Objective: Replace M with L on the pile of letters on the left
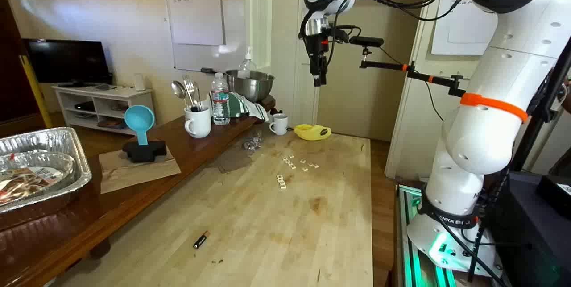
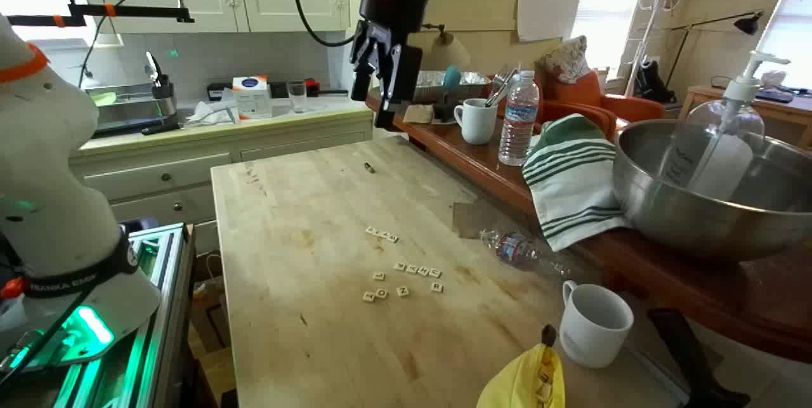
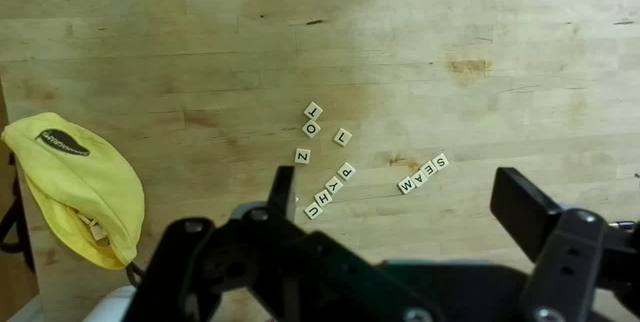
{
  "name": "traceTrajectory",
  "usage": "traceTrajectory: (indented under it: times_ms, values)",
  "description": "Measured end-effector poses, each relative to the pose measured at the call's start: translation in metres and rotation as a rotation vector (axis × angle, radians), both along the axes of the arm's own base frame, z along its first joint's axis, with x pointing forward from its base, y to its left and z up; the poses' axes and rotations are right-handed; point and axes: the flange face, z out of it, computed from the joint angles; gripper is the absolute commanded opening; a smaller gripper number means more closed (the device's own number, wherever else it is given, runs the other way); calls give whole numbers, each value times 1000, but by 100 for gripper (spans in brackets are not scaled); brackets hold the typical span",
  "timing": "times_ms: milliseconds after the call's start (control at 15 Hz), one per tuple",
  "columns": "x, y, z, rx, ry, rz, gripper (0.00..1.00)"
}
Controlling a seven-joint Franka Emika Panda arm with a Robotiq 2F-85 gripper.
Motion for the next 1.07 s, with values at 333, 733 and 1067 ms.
traceTrajectory:
  times_ms: [333,733,1067]
  values:
    - [0,0,0,0,0,0,100]
    - [4,7,-6,-5,1,9,100]
    - [27,34,-44,-48,-112,57,100]
